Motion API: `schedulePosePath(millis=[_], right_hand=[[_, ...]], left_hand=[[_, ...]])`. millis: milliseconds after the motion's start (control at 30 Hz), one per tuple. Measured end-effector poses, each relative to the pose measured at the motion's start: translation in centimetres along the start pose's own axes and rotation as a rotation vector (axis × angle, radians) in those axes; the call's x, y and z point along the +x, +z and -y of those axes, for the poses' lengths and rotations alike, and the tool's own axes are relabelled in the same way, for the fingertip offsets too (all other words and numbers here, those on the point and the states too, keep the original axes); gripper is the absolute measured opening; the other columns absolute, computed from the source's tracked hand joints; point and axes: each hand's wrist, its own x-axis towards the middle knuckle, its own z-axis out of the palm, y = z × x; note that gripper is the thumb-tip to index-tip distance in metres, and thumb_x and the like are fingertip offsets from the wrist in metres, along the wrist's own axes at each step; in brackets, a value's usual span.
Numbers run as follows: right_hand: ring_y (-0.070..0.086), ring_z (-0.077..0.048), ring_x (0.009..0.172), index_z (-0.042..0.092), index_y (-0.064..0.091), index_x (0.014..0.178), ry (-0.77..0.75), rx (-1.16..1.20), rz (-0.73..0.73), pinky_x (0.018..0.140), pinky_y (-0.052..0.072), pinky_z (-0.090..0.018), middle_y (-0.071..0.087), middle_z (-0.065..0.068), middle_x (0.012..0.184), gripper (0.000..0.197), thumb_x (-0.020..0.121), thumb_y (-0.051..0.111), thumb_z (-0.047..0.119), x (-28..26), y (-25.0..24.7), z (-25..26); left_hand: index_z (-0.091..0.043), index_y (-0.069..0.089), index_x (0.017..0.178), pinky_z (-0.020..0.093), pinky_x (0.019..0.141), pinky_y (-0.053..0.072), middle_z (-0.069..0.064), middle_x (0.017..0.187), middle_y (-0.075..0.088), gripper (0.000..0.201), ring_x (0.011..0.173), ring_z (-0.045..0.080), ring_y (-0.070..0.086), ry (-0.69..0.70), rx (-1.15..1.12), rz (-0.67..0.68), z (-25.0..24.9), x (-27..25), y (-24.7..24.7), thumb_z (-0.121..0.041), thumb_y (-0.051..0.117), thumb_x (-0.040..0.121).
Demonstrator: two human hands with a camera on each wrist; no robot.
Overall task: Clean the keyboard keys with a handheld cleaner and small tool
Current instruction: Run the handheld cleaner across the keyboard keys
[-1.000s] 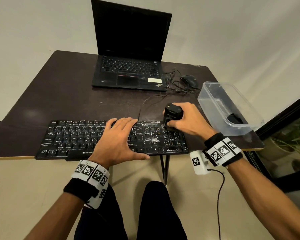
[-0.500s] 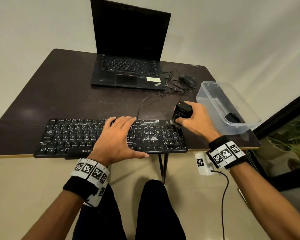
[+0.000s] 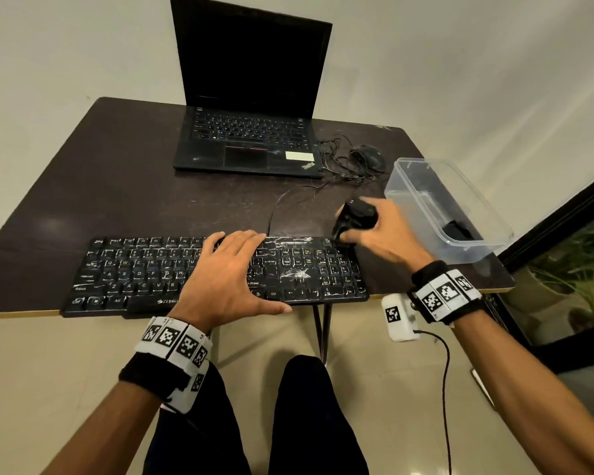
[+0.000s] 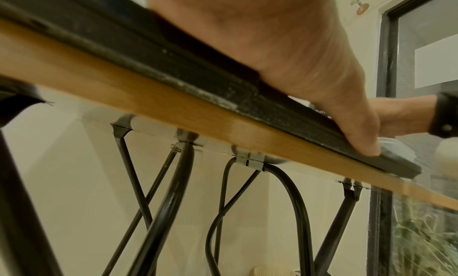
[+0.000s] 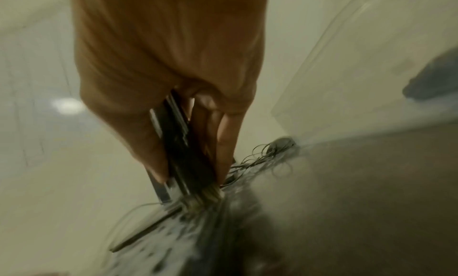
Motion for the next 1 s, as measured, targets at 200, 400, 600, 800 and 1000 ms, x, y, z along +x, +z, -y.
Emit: schedulePosePath(millis=[200, 400, 600, 800, 1000], right_hand=[[0.074, -0.018, 0.089, 0.024, 0.075, 0.098, -0.025, -0.062, -0.036, 0.088, 0.061, -0.048, 0.078, 0.006, 0.09, 0.031, 0.069, 0.077, 0.035, 0.6, 0.9, 1.1], [0.074, -0.02, 0.091, 0.022, 0.076, 0.1, -0.052, -0.066, -0.028, 0.088, 0.06, -0.047, 0.079, 0.005, 0.092, 0.029, 0.072, 0.08, 0.028, 0.4, 1.2, 1.4], [0.075, -0.021, 0.091, 0.021, 0.076, 0.099, -0.003, -0.058, -0.055, 0.088, 0.061, -0.049, 0.08, 0.005, 0.09, 0.036, 0.066, 0.077, 0.035, -0.2, 0.6, 0.6], [0.075, -0.02, 0.094, 0.014, 0.076, 0.1, 0.05, -0.036, -0.057, 0.09, 0.061, -0.05, 0.08, 0.0, 0.092, 0.025, 0.076, 0.085, 0.014, -1.0, -0.2, -0.8], [0.074, -0.028, 0.094, 0.012, 0.075, 0.099, 0.049, -0.031, -0.001, 0.09, 0.06, -0.052, 0.079, -0.005, 0.093, 0.025, 0.077, 0.086, 0.01, -1.8, -0.8, -1.2]], left_hand=[[-0.017, 0.038, 0.158, 0.044, 0.131, 0.009, 0.0, 0.161, 0.045, 0.138, 0.151, 0.017, 0.036, -0.004, -0.002, 0.007, 0.0, 0.0, -0.2, -0.107, 0.051, 0.054], [-0.016, 0.042, 0.156, 0.044, 0.13, 0.012, 0.0, 0.159, 0.047, 0.138, 0.149, 0.016, 0.039, -0.001, -0.007, -0.009, 0.0, 0.0, -0.1, -0.106, 0.054, 0.053], [-0.015, 0.042, 0.157, 0.043, 0.13, 0.011, 0.001, 0.159, 0.047, 0.138, 0.149, 0.017, 0.039, 0.001, 0.005, -0.01, 0.0, 0.0, 0.0, -0.108, 0.051, 0.054], [-0.017, 0.038, 0.159, 0.04, 0.131, 0.007, 0.0, 0.162, 0.044, 0.14, 0.152, 0.015, 0.035, -0.015, 0.021, 0.001, 0.0, 0.0, 0.0, -0.108, 0.051, 0.053], [-0.017, 0.038, 0.159, 0.04, 0.131, 0.006, -0.001, 0.162, 0.043, 0.139, 0.152, 0.015, 0.034, -0.017, 0.012, 0.004, -0.1, 0.0, -0.2, -0.107, 0.053, 0.054]])
